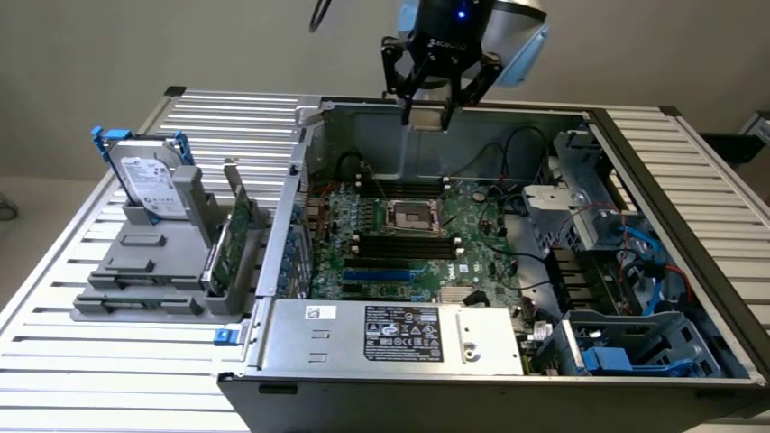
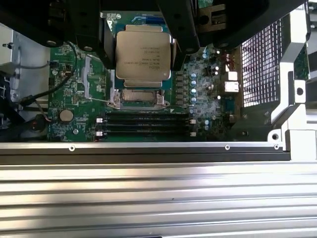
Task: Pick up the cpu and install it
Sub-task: 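Pick up the cpu and move it towards the insertion slot, then place the cpu into insertion slot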
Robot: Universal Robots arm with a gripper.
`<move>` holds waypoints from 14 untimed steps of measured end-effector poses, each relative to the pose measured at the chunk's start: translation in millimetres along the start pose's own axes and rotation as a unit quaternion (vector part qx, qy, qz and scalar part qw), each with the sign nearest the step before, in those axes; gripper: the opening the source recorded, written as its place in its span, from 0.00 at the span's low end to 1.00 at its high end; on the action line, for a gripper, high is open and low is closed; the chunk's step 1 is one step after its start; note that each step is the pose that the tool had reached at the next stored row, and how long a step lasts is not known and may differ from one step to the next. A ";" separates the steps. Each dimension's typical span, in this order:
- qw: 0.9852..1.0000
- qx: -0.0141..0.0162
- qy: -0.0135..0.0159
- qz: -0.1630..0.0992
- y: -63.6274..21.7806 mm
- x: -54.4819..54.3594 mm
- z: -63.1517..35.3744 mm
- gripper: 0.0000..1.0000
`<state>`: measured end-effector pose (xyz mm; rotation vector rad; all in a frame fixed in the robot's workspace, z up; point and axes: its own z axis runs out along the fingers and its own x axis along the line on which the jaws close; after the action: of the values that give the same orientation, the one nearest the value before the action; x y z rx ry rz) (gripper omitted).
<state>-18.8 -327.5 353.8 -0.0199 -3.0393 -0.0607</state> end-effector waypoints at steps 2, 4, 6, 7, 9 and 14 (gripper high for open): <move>1.000 -0.001 -0.002 -0.002 0.2 -0.2 2.0 0.55; 1.000 -0.001 -0.002 -0.002 0.2 -0.2 1.9 0.55; 1.000 -0.001 -0.002 -0.002 0.2 -0.2 1.9 0.55; 1.000 -0.001 -0.002 -0.002 0.2 -0.2 1.9 0.55; 1.000 -0.001 -0.002 -0.002 0.2 -0.2 1.9 0.55; 1.000 -0.001 -0.002 -0.002 0.2 -0.2 2.0 0.55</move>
<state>-18.8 -327.2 351.9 -0.0141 -3.0433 -0.0646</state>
